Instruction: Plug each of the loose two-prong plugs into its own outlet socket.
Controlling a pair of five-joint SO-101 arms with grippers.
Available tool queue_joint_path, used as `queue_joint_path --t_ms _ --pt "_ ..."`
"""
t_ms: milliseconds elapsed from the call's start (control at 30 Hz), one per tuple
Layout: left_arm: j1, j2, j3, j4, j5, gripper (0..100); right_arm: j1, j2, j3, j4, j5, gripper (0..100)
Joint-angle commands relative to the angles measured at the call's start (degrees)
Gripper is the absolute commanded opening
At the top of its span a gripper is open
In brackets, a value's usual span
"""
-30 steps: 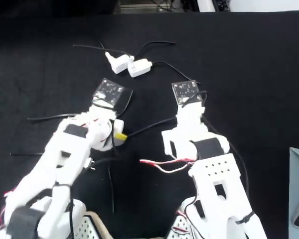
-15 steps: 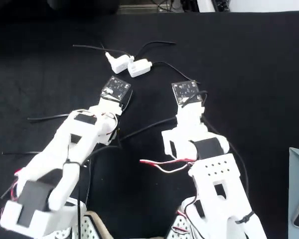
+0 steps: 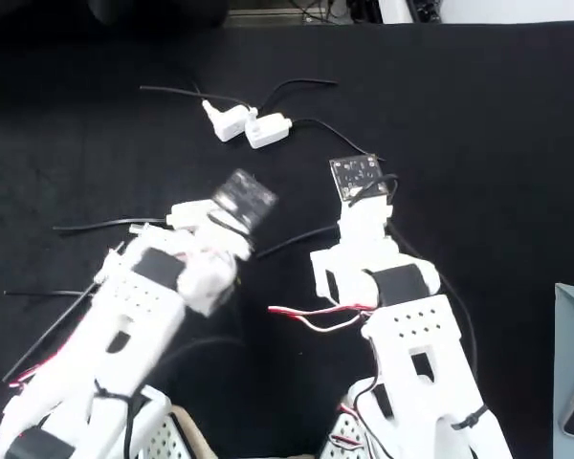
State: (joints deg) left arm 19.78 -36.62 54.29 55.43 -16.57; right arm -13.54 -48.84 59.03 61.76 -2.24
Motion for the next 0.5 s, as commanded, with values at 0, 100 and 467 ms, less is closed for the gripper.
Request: queue_joint_path --t_ms 0,100,467 --pt "5.14 -0.88 2.07 -1.14 -0.35 4 0.88 -0.75 -0.22 -0.35 -0.26 23.9" --pt "3.82 0.53 3.74 -2.64 0.00 13 0.88 -0.75 -0.13 -0.26 -0.26 23.9" --pt "-11.12 2.46 2.07 -3.60 -1.85 31 0.88 -0.75 -0.13 -0.26 -0.26 23.9"
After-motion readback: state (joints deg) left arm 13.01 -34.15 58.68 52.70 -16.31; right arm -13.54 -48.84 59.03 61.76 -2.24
